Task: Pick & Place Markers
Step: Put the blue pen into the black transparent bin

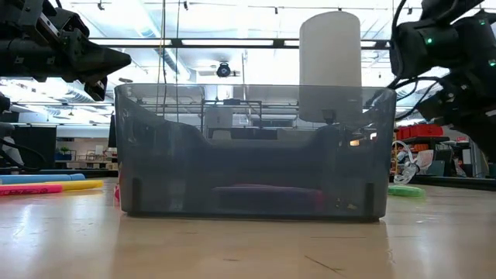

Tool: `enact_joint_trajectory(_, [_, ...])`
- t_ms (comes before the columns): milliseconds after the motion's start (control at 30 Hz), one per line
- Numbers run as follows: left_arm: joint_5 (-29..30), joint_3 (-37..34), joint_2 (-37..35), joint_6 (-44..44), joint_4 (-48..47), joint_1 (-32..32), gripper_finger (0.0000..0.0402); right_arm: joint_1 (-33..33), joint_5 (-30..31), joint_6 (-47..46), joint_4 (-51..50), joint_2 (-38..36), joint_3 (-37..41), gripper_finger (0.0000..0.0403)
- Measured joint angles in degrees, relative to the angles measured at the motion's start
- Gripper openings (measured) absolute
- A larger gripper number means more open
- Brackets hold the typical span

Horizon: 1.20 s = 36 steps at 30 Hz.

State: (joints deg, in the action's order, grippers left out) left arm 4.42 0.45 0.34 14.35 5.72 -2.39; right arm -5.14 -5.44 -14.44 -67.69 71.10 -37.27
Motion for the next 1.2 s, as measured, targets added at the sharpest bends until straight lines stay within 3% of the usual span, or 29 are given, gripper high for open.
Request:
enact_joint_trajectory(733, [0.0,0.0,0.0,0.0,0.0,0.0,0.0023,4.0,2.1,-1.4,0.2,13.3,0.1,0.0205])
enact_joint_trajectory(1200, [0.0,0.0,0.0,0.0,0.0,0.0,0.0023,4.0,4.4,-1.7,2.2,17.9,-1.4,0.0205])
